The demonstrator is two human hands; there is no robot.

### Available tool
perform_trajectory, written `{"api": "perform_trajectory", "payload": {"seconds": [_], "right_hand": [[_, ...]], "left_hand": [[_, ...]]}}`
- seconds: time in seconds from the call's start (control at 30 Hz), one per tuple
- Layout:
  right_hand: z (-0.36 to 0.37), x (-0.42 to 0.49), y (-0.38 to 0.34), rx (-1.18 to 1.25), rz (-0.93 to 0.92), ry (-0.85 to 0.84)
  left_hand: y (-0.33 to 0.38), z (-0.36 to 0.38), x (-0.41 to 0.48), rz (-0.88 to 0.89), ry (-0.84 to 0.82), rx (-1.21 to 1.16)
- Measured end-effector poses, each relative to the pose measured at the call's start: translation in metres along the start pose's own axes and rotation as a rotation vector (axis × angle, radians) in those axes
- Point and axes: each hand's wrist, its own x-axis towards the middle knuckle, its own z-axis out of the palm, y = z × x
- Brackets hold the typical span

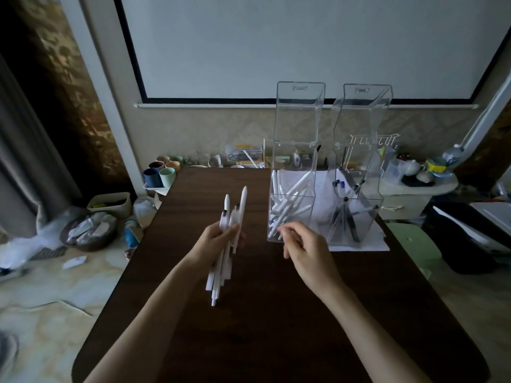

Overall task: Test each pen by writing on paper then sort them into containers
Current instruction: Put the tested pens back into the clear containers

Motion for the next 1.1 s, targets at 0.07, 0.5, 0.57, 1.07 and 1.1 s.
{"api": "perform_trajectory", "payload": {"seconds": [0.07, 0.5, 0.57, 1.07, 1.1], "right_hand": [[0.008, 0.007, -0.006, 0.087, 0.087, -0.048], [0.018, 0.055, -0.036, 0.436, 0.325, 0.0], [0.007, 0.057, -0.044, 0.491, 0.266, 0.091], [-0.04, 0.092, -0.02, -0.194, 0.132, 0.29], [-0.035, 0.083, -0.022, -0.17, 0.084, 0.293]], "left_hand": [[0.004, 0.0, -0.007, 0.047, -0.089, -0.083], [0.019, 0.004, -0.008, 0.134, -0.347, -0.156], [0.016, 0.004, -0.007, 0.132, -0.316, -0.191], [0.032, 0.015, 0.005, 0.193, -0.192, -0.361], [0.032, 0.014, 0.005, 0.197, -0.189, -0.344]]}}
